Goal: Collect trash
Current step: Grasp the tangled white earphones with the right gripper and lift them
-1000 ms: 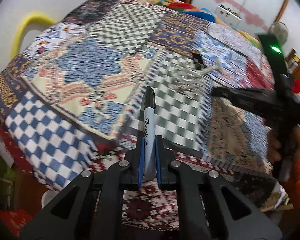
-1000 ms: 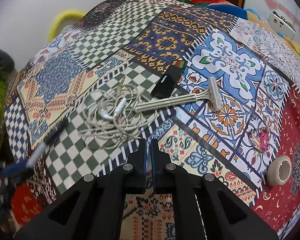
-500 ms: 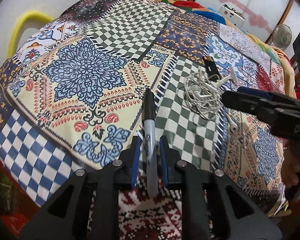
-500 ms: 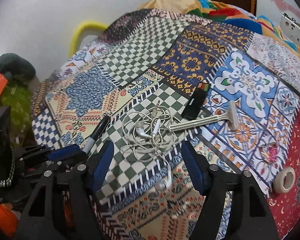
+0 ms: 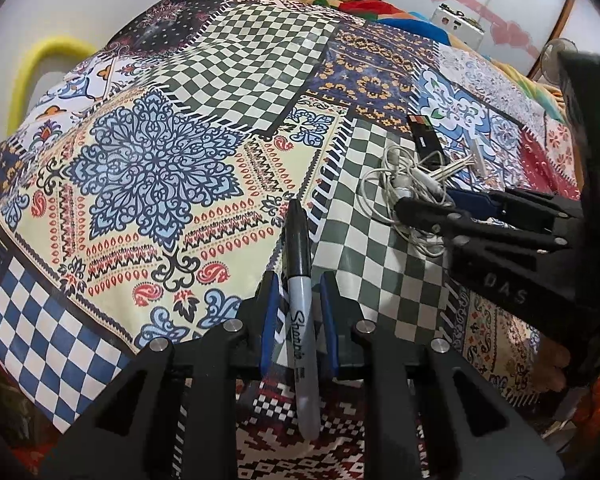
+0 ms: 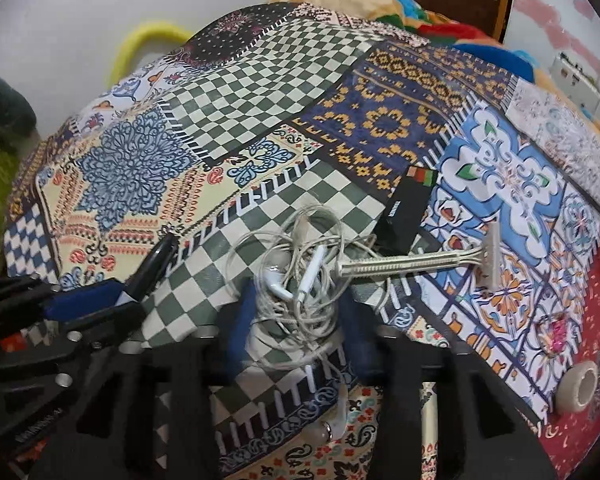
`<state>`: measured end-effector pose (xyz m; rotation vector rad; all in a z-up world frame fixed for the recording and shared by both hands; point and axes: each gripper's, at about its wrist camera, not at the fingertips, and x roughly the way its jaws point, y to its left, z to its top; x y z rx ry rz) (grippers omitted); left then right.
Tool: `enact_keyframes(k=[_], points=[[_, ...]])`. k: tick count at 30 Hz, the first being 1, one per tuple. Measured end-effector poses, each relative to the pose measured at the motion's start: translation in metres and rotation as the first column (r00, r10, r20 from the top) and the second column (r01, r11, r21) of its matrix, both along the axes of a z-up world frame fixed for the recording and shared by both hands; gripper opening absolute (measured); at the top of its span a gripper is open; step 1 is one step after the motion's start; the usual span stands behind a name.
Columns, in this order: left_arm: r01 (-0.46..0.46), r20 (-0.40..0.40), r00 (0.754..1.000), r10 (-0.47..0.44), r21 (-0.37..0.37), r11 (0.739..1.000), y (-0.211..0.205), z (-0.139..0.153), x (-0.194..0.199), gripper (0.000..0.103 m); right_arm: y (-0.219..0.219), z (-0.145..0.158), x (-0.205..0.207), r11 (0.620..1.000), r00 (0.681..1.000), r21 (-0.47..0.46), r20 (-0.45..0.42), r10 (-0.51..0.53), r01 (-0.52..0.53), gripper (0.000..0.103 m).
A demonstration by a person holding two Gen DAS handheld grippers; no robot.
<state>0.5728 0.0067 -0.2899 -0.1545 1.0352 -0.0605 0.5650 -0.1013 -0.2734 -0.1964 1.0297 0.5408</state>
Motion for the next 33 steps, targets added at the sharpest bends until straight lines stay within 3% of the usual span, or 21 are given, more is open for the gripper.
enact_keyframes(k=[1, 2, 9, 14, 24, 33], points=[[-0.004, -0.003, 1.000, 0.004, 0.004, 1.000, -0.001, 0.000, 0.001, 0.010, -0.001, 0.000, 0.002, 1.000, 1.000, 0.013, -0.022, 0.004, -0.004, 0.017], [-0.004, -0.005, 1.000, 0.004, 0.007, 1.000, -0.002, 0.000, 0.002, 0.010, -0.003, 0.000, 0.005, 1.000, 0.999, 0.024, -0.042, -0.001, 0.002, 0.015], [-0.018, -0.002, 1.000, 0.018, -0.038, 0.999, -0.003, 0.016, -0.007, 0.010, -0.021, 0.021, 0.000, 0.993, 0.994, 0.104, -0.097, -0.043, 0.053, 0.012], [-0.027, 0.041, 0.999, 0.029, -0.038, 0.999, -0.002, 0.048, -0.024, 0.010, -0.028, 0.059, -0.014, 0.990, 0.997, 0.127, -0.055, -0.052, 0.059, 0.012], [-0.063, 0.166, 0.984, 0.068, -0.036, 0.997, 0.008, 0.140, -0.081, 0.010, -0.030, 0.151, -0.051, 0.985, 0.995, 0.162, 0.080, -0.067, 0.053, 0.012], [-0.134, 0.226, 0.965, 0.135, -0.018, 0.991, 0.038, 0.186, -0.154, 0.010, -0.018, 0.205, -0.098, 0.984, 0.988, 0.179, 0.150, -0.036, 0.008, 0.012]])
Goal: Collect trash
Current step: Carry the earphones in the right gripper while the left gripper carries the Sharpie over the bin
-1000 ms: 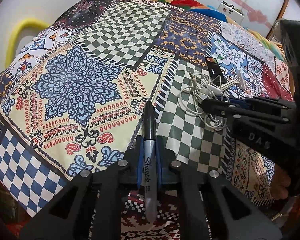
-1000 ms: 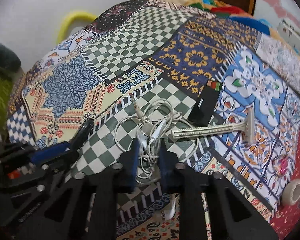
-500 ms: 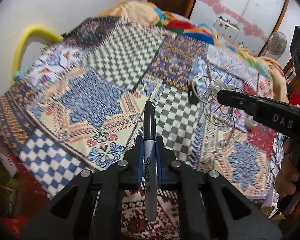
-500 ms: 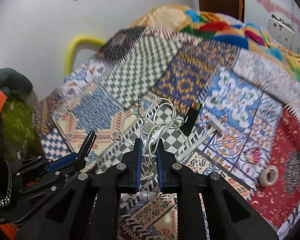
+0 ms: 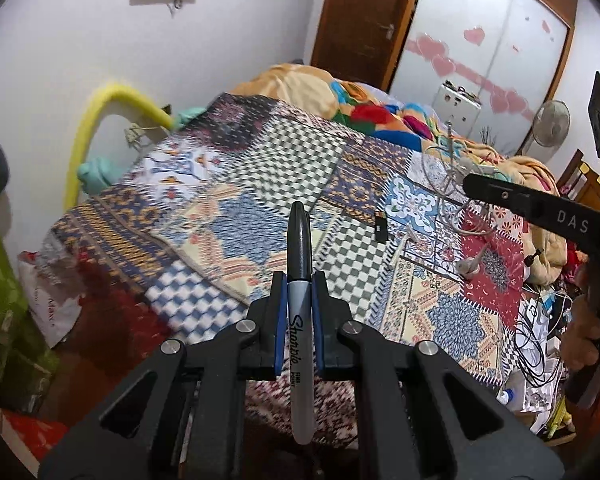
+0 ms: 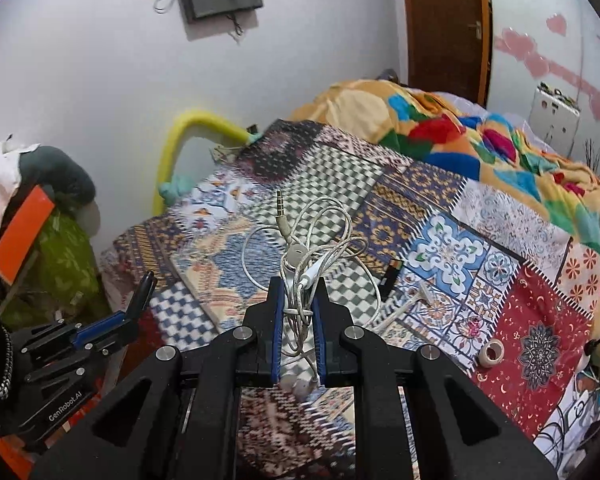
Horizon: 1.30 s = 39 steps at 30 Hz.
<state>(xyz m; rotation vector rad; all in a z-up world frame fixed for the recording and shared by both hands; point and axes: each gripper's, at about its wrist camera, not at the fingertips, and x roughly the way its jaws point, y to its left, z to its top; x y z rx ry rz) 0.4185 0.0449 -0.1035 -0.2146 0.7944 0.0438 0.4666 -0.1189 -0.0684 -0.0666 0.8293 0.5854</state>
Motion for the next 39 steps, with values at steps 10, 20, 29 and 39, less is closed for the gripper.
enact_keyframes(k=[10, 20, 29, 39], points=[[-0.138, 0.016, 0.990, 0.138, 0.016, 0.990, 0.052, 0.019, -0.093, 0.010, 0.046, 0.023, -0.070, 0.991, 0.991, 0.030, 0.038, 0.129, -0.130, 0.012], [-0.289, -0.002, 0.957, 0.289, 0.021, 0.957, 0.112, 0.011, -0.179, 0.010, 0.119, 0.008, -0.136, 0.954, 0.954, 0.016, 0.009, 0.299, -0.299, 0.012], [-0.383, -0.082, 0.920, 0.382, 0.008, 0.924, 0.163, -0.026, -0.226, 0.010, 0.186, -0.021, -0.180, 0.904, 0.904, -0.022, -0.049, 0.425, -0.426, 0.012], [-0.455, -0.222, 0.874, 0.433, -0.060, 0.888, 0.207, -0.098, -0.241, 0.010, 0.257, -0.092, -0.201, 0.838, 0.837, -0.101, -0.193, 0.512, -0.536, 0.012]])
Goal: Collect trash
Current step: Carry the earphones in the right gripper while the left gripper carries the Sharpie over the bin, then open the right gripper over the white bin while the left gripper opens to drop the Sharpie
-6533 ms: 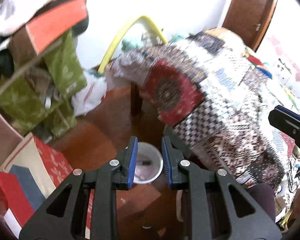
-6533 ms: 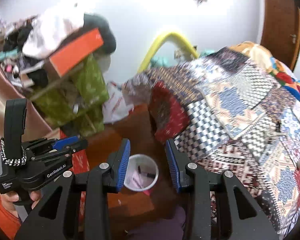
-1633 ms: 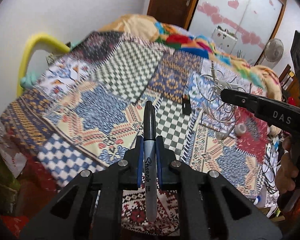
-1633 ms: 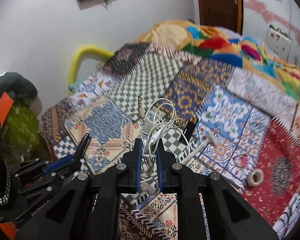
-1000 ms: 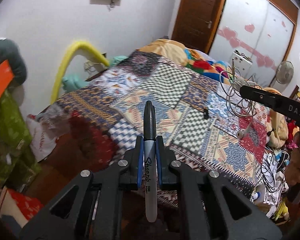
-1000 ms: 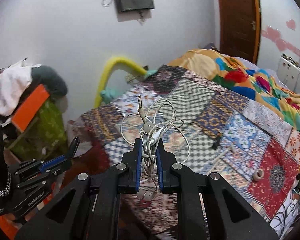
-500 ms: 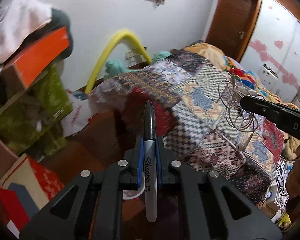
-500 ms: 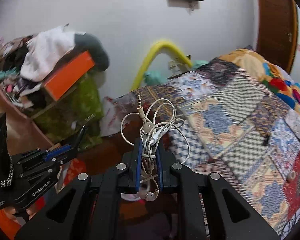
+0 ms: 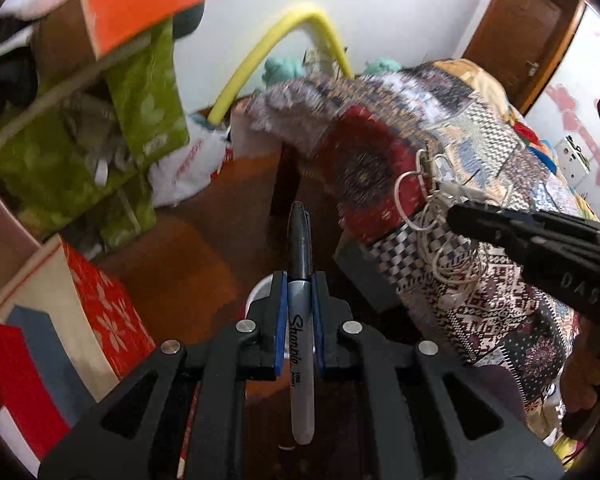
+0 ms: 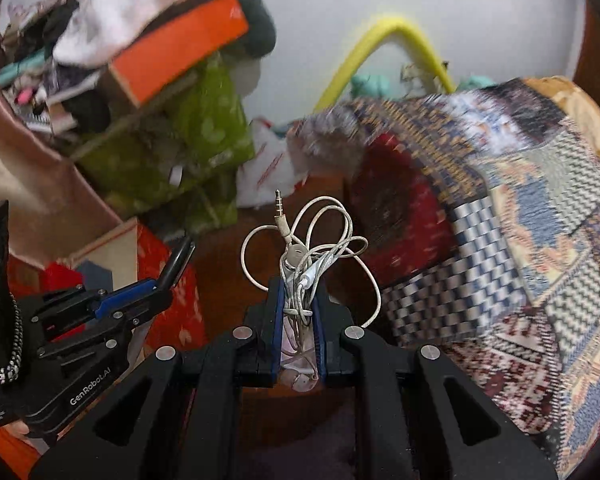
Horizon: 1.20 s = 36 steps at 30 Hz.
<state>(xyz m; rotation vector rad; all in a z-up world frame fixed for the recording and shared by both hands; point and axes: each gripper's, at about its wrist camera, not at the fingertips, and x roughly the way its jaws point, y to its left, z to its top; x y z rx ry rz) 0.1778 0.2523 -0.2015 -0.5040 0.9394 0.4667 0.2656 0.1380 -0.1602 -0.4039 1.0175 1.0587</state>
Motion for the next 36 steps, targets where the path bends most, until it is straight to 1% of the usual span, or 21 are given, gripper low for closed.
enact_keyframes(k=[3, 7, 9, 12, 14, 18, 19, 20, 25, 31, 33, 34, 36], points=[[-0.012, -0.038, 0.999, 0.011, -0.032, 0.999, 0.007, -0.022, 0.005, 0.010, 0.018, -0.026, -0.002, 0.998, 0.999, -0.054, -0.032, 0.022, -0.024, 0.012], [-0.021, -0.085, 0.996, 0.015, -0.064, 0.998, 0.014, -0.051, 0.012, 0.010, 0.036, -0.062, 0.003, 0.992, 0.994, -0.120, -0.097, 0.038, -0.050, 0.012], [-0.031, -0.105, 0.994, 0.022, -0.087, 0.996, 0.018, -0.065, 0.015, 0.010, 0.045, -0.083, 0.009, 0.987, 0.989, -0.152, -0.146, 0.029, -0.051, 0.012], [-0.047, -0.130, 0.991, 0.031, -0.121, 0.991, 0.024, -0.084, 0.020, 0.010, 0.053, -0.104, 0.016, 0.981, 0.982, -0.188, -0.187, 0.010, -0.046, 0.014], [-0.053, -0.140, 0.990, 0.032, -0.146, 0.988, 0.026, -0.093, 0.023, 0.010, 0.058, -0.118, 0.022, 0.976, 0.978, -0.213, -0.208, -0.006, -0.039, 0.021], [-0.059, -0.164, 0.986, 0.029, -0.185, 0.981, 0.030, -0.110, 0.031, 0.010, 0.063, -0.138, 0.032, 0.972, 0.957, -0.230, -0.287, -0.026, -0.043, 0.028], [-0.059, -0.170, 0.985, 0.026, -0.188, 0.980, 0.031, -0.113, 0.034, 0.010, 0.063, -0.142, 0.034, 0.971, 0.954, -0.235, -0.299, -0.031, -0.042, 0.034], [-0.056, -0.175, 0.984, 0.023, -0.189, 0.980, 0.031, -0.116, 0.037, 0.010, 0.062, -0.144, 0.036, 0.969, 0.951, -0.243, -0.307, -0.038, -0.040, 0.038], [-0.045, -0.190, 0.982, 0.009, -0.188, 0.981, 0.031, -0.123, 0.053, 0.010, 0.055, -0.144, 0.045, 0.971, 0.948, -0.236, -0.316, -0.047, -0.030, 0.038], [-0.041, -0.191, 0.982, 0.005, -0.184, 0.982, 0.033, -0.120, 0.071, 0.010, 0.049, -0.129, 0.051, 0.975, 0.960, -0.219, -0.277, -0.036, -0.027, 0.038], [-0.040, -0.213, 0.977, 0.000, -0.185, 0.982, 0.033, -0.121, 0.077, 0.018, 0.047, -0.122, 0.052, 0.978, 0.965, -0.208, -0.262, -0.030, -0.026, 0.038], [-0.046, -0.229, 0.973, 0.003, -0.182, 0.982, 0.033, -0.121, 0.079, 0.028, 0.045, -0.117, 0.051, 0.979, 0.970, -0.203, -0.242, -0.026, -0.024, 0.038], [-0.054, -0.236, 0.972, 0.013, -0.165, 0.985, 0.031, -0.118, 0.079, 0.030, 0.040, -0.107, 0.049, 0.981, 0.979, -0.195, -0.204, -0.020, -0.021, 0.038]])
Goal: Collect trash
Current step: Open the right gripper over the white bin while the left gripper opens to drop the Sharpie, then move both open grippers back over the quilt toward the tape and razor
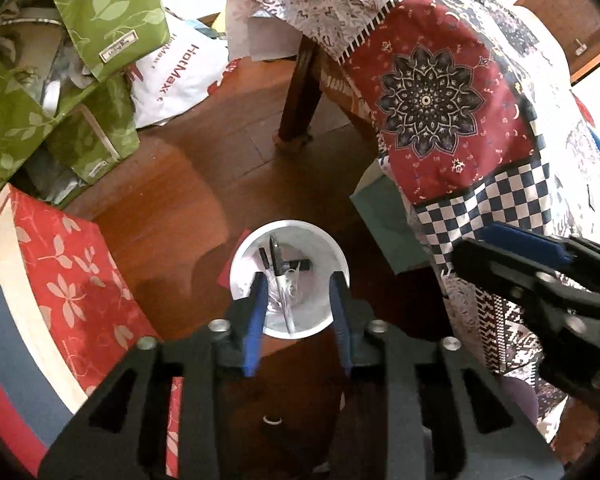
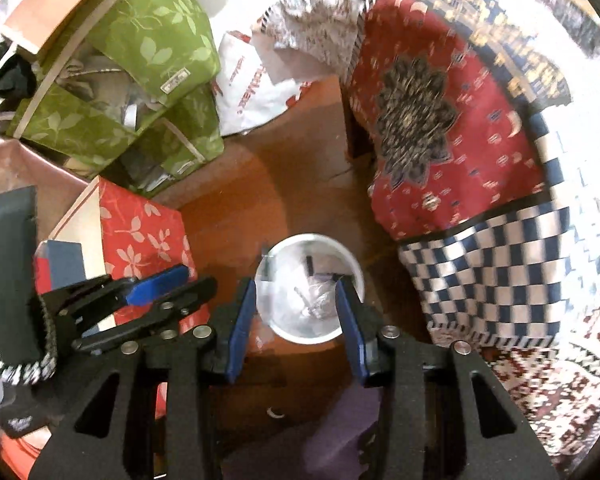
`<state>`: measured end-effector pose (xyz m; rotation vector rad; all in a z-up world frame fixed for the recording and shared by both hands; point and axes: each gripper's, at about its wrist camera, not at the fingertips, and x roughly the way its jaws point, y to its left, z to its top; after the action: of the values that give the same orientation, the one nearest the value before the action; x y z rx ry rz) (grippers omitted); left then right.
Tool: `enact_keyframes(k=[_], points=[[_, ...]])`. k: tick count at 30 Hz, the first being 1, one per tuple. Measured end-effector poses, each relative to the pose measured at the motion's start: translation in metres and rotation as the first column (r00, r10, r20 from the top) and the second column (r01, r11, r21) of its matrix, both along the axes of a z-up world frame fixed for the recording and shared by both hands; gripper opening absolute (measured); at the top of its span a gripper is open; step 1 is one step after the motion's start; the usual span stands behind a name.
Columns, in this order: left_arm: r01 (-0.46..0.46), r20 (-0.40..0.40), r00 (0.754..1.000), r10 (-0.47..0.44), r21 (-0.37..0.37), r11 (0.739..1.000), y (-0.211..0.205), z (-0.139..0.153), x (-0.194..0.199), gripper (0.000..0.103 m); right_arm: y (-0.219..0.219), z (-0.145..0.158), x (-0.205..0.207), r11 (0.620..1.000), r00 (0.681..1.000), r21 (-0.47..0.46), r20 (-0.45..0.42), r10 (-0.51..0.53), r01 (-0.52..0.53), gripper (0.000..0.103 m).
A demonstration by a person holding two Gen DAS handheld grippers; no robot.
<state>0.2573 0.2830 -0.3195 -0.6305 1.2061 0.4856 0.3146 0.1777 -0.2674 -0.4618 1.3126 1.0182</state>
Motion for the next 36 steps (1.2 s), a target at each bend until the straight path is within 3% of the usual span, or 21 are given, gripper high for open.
enact_keyframes(k=[4, 10, 16, 20, 24, 29, 36], points=[[0.017, 0.010, 1.000, -0.017, 0.025, 1.000, -0.009, 0.014, -0.003, 0.030, -0.013, 0.018, -0.003, 1.000, 0.999, 0.022, 0.034, 0.003, -0.004, 0.038], [0.060, 0.047, 0.997, -0.066, 0.120, 0.991, -0.034, 0.055, -0.016, 0.030, -0.038, 0.052, -0.007, 0.997, 0.997, 0.077, 0.079, -0.023, 0.017, 0.038], [0.118, 0.081, 0.987, -0.139, 0.226, 0.967, -0.067, 0.101, -0.028, 0.030, -0.080, 0.095, -0.012, 0.987, 0.988, 0.150, 0.135, -0.078, 0.058, 0.038], [0.144, 0.130, 0.975, -0.182, 0.257, 0.956, -0.090, 0.131, -0.031, 0.030, -0.109, 0.122, -0.014, 0.976, 0.974, 0.191, 0.181, -0.135, 0.100, 0.038], [0.168, 0.201, 0.954, -0.221, 0.253, 0.953, -0.113, 0.159, -0.025, 0.030, -0.142, 0.146, -0.016, 0.966, 0.945, 0.216, 0.263, -0.196, 0.141, 0.038], [0.222, 0.242, 0.926, -0.290, 0.273, 0.936, -0.146, 0.179, -0.006, 0.030, -0.186, 0.163, -0.013, 0.949, 0.920, 0.237, 0.284, -0.271, 0.206, 0.038], [0.342, 0.277, 0.867, -0.414, 0.275, 0.899, -0.207, 0.189, 0.035, 0.030, -0.253, 0.173, 0.002, 0.910, 0.863, 0.246, 0.309, -0.400, 0.334, 0.038]])
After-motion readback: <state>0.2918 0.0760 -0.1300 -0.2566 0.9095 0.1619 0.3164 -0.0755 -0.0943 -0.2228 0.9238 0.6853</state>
